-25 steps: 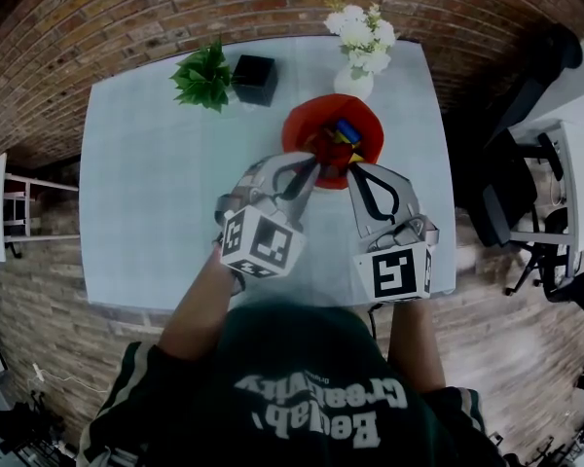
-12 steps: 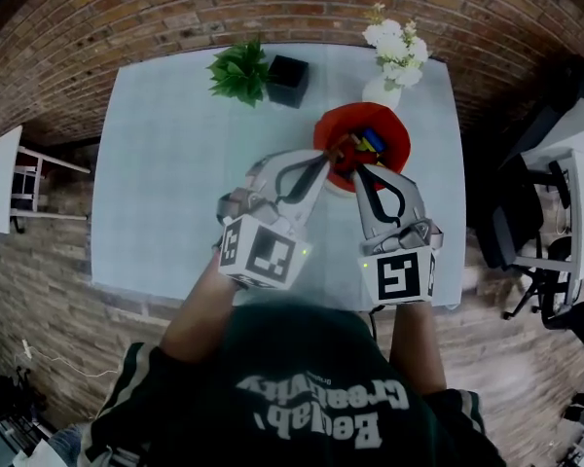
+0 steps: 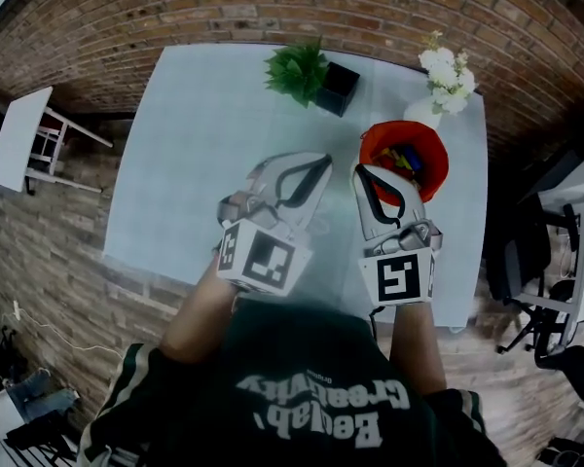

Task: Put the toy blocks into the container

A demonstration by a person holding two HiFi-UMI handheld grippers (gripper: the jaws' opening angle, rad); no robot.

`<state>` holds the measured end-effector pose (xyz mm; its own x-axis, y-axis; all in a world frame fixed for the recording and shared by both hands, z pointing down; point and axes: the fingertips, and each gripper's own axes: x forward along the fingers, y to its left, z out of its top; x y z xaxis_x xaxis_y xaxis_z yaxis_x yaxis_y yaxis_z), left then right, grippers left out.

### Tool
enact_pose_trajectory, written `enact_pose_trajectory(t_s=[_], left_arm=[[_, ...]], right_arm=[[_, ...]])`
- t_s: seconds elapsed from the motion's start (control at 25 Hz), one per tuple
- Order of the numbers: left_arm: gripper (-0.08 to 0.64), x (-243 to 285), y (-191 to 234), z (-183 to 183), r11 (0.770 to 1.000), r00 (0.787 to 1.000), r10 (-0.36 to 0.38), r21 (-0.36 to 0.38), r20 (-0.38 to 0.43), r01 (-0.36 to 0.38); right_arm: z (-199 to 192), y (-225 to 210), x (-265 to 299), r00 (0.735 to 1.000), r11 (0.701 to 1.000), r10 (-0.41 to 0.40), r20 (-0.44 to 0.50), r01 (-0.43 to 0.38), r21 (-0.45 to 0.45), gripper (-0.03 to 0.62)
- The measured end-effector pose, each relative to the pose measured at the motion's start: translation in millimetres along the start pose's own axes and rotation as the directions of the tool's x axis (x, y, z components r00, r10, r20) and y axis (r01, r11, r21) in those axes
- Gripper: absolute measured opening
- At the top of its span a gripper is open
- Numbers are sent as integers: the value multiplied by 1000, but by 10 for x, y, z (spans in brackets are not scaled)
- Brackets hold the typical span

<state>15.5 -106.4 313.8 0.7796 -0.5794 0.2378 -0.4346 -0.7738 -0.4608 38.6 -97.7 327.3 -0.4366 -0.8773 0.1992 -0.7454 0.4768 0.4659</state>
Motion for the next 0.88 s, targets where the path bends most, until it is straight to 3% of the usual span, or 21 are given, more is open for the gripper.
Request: enact_pose_trajectory(t_s=[0.24,0.88], left_arm=[[3,-193,117,-33,1000,1000,30,-3,-2,-30],[3,-272,120,-33,1000,1000,25,-6,3,-25]], right_arm=[[156,157,122,999,999,26,21,-26,-23,6],[200,236,115,1000,999,18,14,-18,-39,6]])
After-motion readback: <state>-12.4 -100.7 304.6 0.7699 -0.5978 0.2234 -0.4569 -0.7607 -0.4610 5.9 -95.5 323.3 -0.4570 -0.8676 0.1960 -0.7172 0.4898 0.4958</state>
